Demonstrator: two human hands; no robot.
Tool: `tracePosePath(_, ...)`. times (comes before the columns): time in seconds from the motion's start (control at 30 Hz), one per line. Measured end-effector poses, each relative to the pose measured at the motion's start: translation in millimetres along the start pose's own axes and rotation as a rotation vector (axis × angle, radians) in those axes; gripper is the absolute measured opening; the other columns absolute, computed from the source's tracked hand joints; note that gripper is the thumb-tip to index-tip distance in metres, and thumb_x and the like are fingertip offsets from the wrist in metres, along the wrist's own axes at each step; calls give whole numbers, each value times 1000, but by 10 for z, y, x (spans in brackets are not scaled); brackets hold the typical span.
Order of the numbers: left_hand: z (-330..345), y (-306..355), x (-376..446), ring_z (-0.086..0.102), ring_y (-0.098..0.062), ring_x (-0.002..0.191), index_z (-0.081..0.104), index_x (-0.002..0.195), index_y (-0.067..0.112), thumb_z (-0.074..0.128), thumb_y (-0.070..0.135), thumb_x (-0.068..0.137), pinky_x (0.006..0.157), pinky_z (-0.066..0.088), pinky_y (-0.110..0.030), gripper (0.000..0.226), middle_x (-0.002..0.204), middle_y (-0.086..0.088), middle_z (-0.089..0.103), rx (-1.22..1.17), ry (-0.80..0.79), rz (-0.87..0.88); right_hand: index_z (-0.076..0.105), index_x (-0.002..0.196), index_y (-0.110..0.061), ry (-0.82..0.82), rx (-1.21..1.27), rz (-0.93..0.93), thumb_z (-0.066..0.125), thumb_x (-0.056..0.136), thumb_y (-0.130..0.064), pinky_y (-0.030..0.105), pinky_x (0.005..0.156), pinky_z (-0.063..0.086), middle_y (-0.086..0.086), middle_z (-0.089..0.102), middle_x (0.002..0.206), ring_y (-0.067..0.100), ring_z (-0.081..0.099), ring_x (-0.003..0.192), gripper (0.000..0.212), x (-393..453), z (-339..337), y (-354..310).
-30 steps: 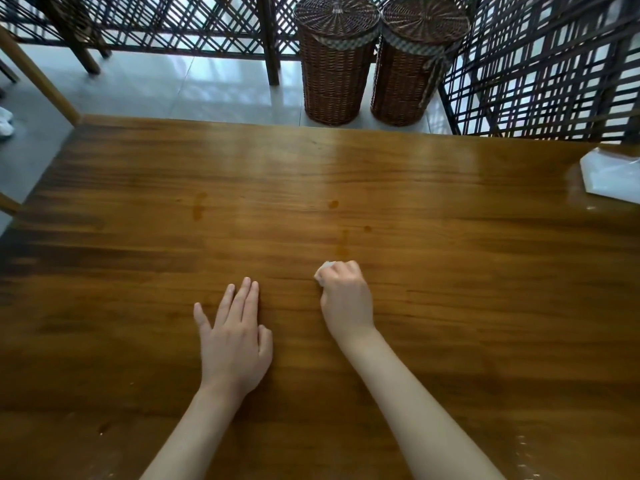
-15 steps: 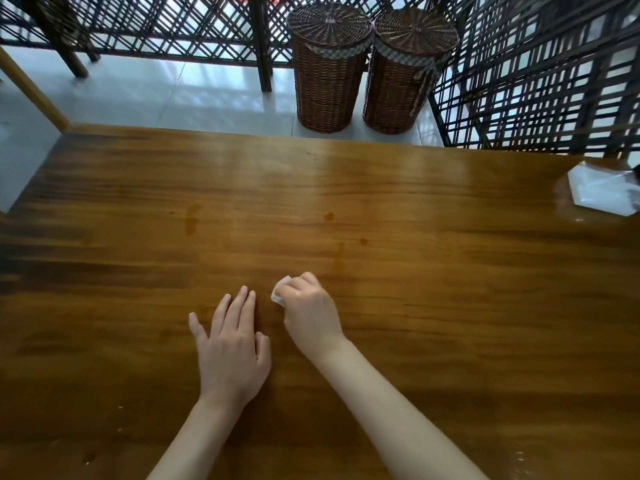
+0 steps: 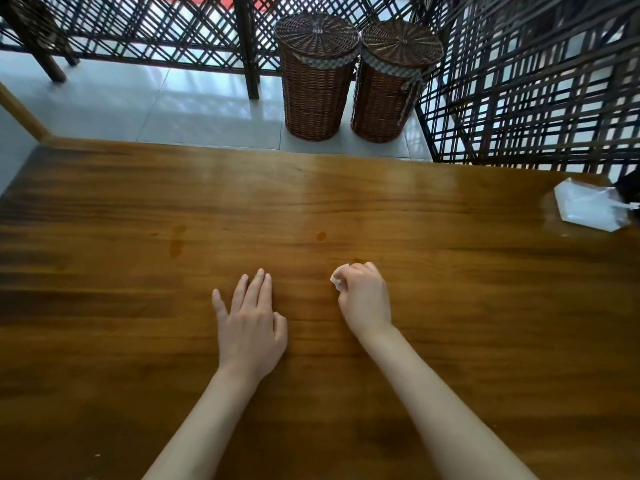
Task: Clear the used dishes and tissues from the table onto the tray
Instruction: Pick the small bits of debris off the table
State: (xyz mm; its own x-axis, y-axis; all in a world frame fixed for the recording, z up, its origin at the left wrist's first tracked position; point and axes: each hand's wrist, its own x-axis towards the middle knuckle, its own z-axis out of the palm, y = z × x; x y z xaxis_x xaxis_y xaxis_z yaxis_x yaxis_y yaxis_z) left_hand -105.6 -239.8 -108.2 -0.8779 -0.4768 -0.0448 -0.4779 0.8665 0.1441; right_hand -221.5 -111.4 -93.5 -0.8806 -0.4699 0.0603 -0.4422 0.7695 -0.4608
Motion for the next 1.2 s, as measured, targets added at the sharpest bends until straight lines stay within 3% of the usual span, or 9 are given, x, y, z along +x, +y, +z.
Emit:
tracePosePath(0.1,20,15,47,37,-27,135,45,138,11,40,33,83,108,6,-56,59,143,-6,45,-12,13,18,71,87,-9,135,94,58,57,85,0,28,68,44,4,69,83,22,56,82,17,40,-89,49)
tracePosePath(0.2,14,19,132,35,-27,136,44,139,12,37,35,83,108,4,-55,60,144,-6,44,-13,14,26,71,96,-6,280,121,248,57,86,0,27,76,44,8,70,91,24,60,89,18,192,-173,186)
tracePosePath(0.3,19,17,200,31,-26,138,40,141,14,34,37,85,109,2,-55,62,146,-4,41,5,-3,22,69,103,-5,214,89,350,55,89,-4,29,80,47,9,69,98,23,60,97,20,329,-139,211)
tracePosePath(0.4,44,9,198,33,-26,138,40,141,14,35,37,84,108,2,-56,62,146,-4,41,17,-10,18,69,101,-6,212,23,374,58,88,-4,26,72,46,9,68,96,22,59,95,17,367,-47,141)
tracePosePath(0.6,49,6,194,40,-28,133,47,136,12,42,35,82,105,9,-59,59,140,-6,48,19,30,22,69,100,-7,196,-65,358,59,88,-4,21,67,36,7,68,96,20,56,94,16,363,11,114)
tracePosePath(0.83,44,18,185,43,-29,131,49,135,12,43,34,82,105,9,-59,58,139,-7,50,16,40,20,70,98,-6,130,-10,211,54,91,-5,25,72,47,7,68,97,19,57,95,17,255,112,-138)
tracePosePath(1.0,36,15,191,41,-28,132,48,136,13,43,34,82,105,8,-59,58,140,-7,49,13,29,14,69,99,-7,68,11,87,51,91,-4,18,70,34,6,67,100,19,54,97,20,180,211,-323)
tracePosePath(1.13,30,19,187,42,-29,132,49,135,11,43,32,81,105,10,-60,58,139,-7,50,-15,39,19,72,97,-11,8,144,114,56,87,-3,22,79,48,4,70,96,16,61,93,21,299,42,-181)
tracePosePath(1.2,26,21,188,42,-29,132,49,135,11,44,32,81,105,12,-61,58,138,-7,50,-26,39,18,73,96,-11,75,209,166,59,85,-1,25,81,50,4,72,94,17,63,91,21,497,-82,-75)
